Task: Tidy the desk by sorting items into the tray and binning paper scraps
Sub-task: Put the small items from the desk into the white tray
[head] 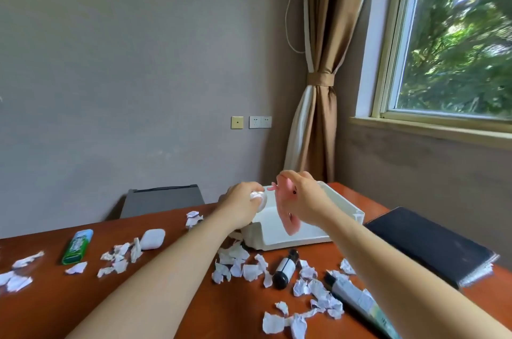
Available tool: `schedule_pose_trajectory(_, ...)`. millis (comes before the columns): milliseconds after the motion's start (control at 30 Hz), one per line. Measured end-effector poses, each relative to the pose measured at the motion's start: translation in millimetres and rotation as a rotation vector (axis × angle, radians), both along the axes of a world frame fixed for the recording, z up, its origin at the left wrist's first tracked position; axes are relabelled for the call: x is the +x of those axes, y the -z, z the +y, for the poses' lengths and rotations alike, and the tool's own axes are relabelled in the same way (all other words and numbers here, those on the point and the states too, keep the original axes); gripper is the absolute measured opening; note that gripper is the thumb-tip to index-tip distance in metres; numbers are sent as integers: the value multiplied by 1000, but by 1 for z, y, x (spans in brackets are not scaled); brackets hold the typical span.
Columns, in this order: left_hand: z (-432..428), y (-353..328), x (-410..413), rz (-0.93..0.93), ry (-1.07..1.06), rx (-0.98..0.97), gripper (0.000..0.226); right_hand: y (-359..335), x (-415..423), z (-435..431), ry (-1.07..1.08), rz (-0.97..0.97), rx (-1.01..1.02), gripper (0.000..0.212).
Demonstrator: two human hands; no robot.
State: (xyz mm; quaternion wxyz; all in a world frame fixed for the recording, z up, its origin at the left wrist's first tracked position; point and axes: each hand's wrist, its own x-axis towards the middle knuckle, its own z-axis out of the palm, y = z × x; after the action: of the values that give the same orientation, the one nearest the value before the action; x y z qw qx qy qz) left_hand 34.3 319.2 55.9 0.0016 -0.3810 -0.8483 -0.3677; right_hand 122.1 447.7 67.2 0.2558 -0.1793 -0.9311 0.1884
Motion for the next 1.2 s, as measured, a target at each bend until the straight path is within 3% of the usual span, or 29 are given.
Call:
schedule_pose_trajectory(167, 25, 22, -24, -53, 42, -35, 20, 46, -29, 17, 64, 88, -156, 44)
schedule_pose_trajectory(300, 34, 38, -38, -52, 24, -169, 14, 72, -40, 23, 93, 122, -193, 34)
schedule_pose_trajectory(433, 43, 43, -44, -56, -15, -277, 17, 88, -47, 26, 39, 61, -186, 49)
schedule_pose_trajectory(567, 53, 36, -50, -60, -16, -466, 12, 94, -52, 30, 27, 12, -182, 45)
schedule_pose_trajectory(767, 66, 35, -59, -66, 50, -625, 25, 100, -57, 34, 5, -86, -160, 44)
schedule_pose_trajectory(1033, 70, 40, -61, 21, 39, -653, 27, 103, -62, 40, 5, -124, -114, 52)
schedule_pose_trajectory(1200, 65, 45, -58, -31, -5, -447, 11, 98, -63, 35, 19, -93, -135, 44)
